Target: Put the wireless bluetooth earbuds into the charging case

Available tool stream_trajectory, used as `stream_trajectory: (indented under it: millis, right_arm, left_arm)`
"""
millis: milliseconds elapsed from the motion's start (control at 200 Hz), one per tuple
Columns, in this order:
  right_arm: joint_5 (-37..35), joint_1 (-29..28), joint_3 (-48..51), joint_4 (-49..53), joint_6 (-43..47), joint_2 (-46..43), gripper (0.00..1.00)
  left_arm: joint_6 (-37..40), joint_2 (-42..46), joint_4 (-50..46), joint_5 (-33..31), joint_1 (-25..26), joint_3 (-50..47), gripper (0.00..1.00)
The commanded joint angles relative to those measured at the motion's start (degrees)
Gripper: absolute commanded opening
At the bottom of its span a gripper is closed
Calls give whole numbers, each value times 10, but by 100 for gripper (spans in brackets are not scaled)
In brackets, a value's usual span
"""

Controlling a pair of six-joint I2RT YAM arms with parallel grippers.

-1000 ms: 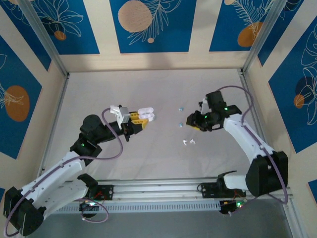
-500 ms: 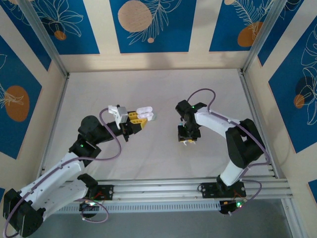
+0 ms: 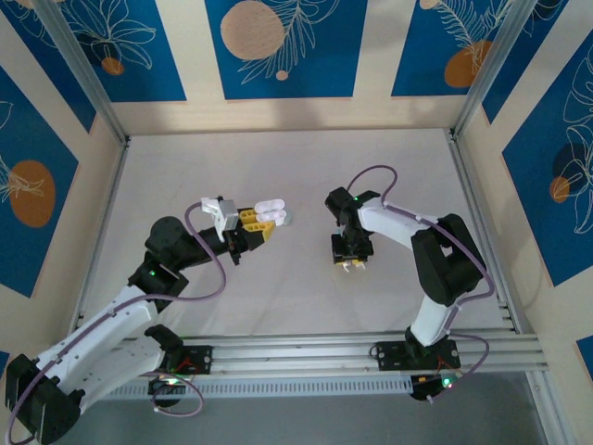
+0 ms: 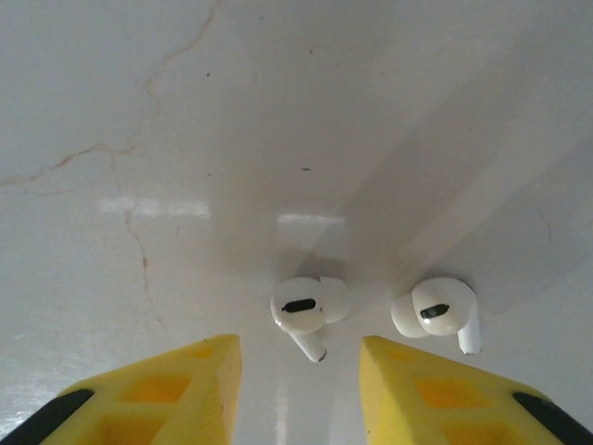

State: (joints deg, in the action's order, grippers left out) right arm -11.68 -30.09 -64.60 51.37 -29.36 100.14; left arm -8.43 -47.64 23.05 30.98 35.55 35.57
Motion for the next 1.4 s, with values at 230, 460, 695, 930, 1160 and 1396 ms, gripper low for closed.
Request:
stream_trajectory:
  millis: [230,460,695,930,1160,1396]
  right_arm:
    - [-4,6,-13,-11,7,28,38]
    - [-2,11,-10,-19,14,39,35]
    - [3,14,-2,-28,17,45,32]
    - [8,12,-3,-31,14,57,27]
    - [9,9,-3,-25,8,57,31]
    - [24,11,7,-36,5,65,30]
  left_arm:
    - [9,8,-5,-5,3,10,19]
    - [9,6,-9,-6,4,12,19]
    - [8,6,-12,-7,4,12,19]
    - [8,4,-13,-9,4,13,19]
    - [8,4,-15,-9,4,12,19]
    - [8,4,-19,-9,4,12,19]
